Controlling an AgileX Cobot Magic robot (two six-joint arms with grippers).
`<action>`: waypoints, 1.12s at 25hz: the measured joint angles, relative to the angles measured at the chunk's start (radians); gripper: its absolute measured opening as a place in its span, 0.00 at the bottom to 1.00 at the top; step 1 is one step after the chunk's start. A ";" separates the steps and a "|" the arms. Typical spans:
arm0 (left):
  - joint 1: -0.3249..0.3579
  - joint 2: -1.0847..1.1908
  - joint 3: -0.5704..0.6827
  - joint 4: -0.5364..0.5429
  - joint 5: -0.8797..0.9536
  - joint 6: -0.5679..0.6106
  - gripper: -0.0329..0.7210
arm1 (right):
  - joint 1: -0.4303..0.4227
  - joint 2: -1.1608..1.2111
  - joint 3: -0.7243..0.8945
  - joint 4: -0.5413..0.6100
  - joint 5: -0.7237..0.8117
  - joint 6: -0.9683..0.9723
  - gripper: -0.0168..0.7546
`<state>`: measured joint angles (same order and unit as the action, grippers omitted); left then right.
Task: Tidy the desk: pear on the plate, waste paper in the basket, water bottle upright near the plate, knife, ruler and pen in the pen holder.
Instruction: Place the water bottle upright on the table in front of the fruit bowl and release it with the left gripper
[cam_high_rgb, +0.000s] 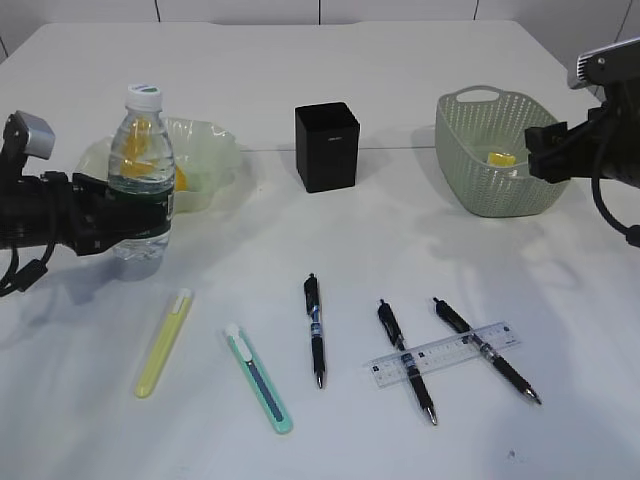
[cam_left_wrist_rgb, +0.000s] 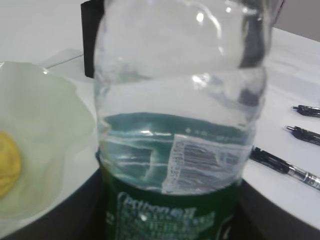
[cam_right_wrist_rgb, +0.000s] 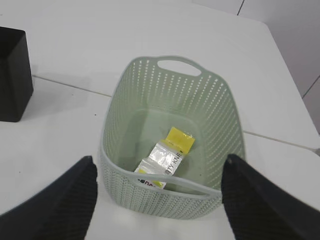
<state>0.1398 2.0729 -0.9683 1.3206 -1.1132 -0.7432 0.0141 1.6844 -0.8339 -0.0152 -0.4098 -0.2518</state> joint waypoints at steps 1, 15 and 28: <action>0.000 0.006 0.000 -0.010 0.002 0.010 0.54 | 0.000 0.000 0.000 -0.002 -0.003 0.000 0.76; -0.053 0.042 -0.004 -0.142 0.004 0.095 0.54 | 0.000 0.000 0.000 -0.004 -0.059 -0.032 0.76; -0.106 0.096 -0.005 -0.233 0.004 0.187 0.54 | 0.000 0.000 0.000 -0.006 -0.082 -0.066 0.76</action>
<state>0.0334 2.1688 -0.9735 1.0875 -1.1095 -0.5561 0.0141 1.6844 -0.8339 -0.0208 -0.4916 -0.3182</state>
